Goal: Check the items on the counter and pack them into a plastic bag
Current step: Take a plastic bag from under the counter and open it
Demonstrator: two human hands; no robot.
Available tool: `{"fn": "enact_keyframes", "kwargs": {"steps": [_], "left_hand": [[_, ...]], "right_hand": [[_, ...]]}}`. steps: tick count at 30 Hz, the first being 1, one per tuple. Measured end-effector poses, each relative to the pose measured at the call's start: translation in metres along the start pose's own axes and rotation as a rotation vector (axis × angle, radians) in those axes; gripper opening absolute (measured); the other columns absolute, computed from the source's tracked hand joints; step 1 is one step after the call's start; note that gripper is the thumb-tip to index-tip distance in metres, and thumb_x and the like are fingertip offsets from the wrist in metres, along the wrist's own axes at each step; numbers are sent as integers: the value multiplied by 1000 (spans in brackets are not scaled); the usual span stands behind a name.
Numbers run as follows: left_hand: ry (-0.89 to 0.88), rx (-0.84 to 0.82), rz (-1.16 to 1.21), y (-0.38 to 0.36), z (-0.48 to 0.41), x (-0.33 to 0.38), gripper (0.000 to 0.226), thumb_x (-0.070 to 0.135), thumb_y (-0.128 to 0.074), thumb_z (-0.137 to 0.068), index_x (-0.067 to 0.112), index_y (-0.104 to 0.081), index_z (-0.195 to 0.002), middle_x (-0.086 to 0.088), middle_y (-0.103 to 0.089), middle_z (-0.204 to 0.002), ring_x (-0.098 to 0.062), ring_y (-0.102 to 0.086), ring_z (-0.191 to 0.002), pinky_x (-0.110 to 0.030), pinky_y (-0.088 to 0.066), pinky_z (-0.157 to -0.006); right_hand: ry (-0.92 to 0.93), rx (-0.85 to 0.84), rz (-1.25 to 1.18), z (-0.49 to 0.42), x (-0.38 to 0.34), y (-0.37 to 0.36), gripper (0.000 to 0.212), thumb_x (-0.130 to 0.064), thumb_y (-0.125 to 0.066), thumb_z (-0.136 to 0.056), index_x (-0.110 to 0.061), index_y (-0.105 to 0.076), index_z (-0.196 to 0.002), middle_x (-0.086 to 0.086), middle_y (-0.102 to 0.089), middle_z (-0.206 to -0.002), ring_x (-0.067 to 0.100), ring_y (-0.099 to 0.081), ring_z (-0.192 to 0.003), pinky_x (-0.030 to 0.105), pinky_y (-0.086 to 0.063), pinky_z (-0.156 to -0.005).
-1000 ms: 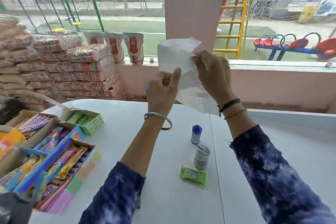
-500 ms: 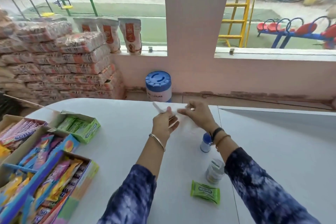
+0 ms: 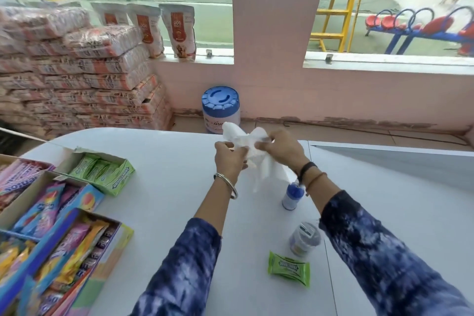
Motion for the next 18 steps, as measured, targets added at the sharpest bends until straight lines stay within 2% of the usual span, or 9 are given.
{"fn": "enact_keyframes", "kwargs": {"steps": [2,4,6,8,10,13,15,16,18], "left_hand": [[-36,82,-103,17,-6,6,30,6,-61,-78,8,-37,-97,-21,-56,-103,-27,-58,-68,-28,-51,-47],[-39,166,-149,44,-13,7,28,6,-57,-77,9,-36,-96,-24,-57,-105,-29,-58,-66,-29,-52,-47],[-36,197,-215,65,-19,3,33,9,-57,-76,9,-34,-100,-26,-56,-113,-37,-61,-77,-34,-54,-51],[-106,211,-451,70,-19,6,48,15,-60,-75,5,-33,-114,-26,-51,-120,-42,-58,-96,-44,-55,-71],[-399,286,-730,55,-4,29,62,14,-62,-75,3,-30,-128,-23,-44,-127,-40,-49,-110,-47,-48,-86],[-843,316,-935,7,31,65,56,13,-68,-71,6,-43,-121,-20,-49,-125,-36,-49,-111,-43,-48,-86],[-926,185,-924,-20,36,73,27,6,-65,-74,4,-58,-100,-18,-62,-105,-35,-58,-96,-42,-53,-80],[-912,97,-910,-31,35,72,13,3,-61,-77,4,-60,-90,-17,-65,-95,-34,-60,-87,-40,-54,-76],[-792,-79,-818,-44,27,63,4,7,-55,-84,4,-57,-87,-16,-67,-90,-30,-62,-83,-35,-54,-73]], "right_hand": [[5,176,91,-6,-4,41,8,-20,-63,-80,-16,-70,-82,8,-70,-89,30,-63,-83,27,-39,-66],[-21,408,174,-6,-4,94,27,-6,-57,-79,-22,-72,-94,7,-72,-102,31,-64,-92,26,-38,-66],[-41,592,201,-4,-1,140,30,-4,-54,-82,-22,-72,-97,8,-71,-106,34,-64,-94,28,-40,-66],[-11,680,178,-5,-2,164,29,-4,-53,-84,-21,-72,-97,8,-71,-108,35,-63,-94,30,-41,-68],[65,680,158,-8,-11,166,30,0,-53,-84,-19,-72,-98,8,-70,-109,35,-62,-95,29,-40,-68],[169,609,193,-13,-25,144,32,4,-57,-81,-19,-72,-97,4,-70,-106,32,-63,-91,28,-38,-65],[188,585,211,-14,-28,131,33,5,-57,-80,-20,-72,-97,2,-70,-103,32,-63,-86,28,-36,-63],[183,584,211,-15,-27,127,34,5,-57,-80,-21,-72,-96,2,-70,-102,32,-63,-86,28,-35,-63],[161,585,202,-17,-21,123,34,5,-56,-79,-21,-72,-95,3,-70,-102,33,-63,-86,28,-37,-63]]}}
Point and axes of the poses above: each hand's wrist, its own z-axis away from the middle knuckle, its own y-axis out of the back of the hand, x = y × z, the point moved 9 cm from there along -z, towards the middle knuckle
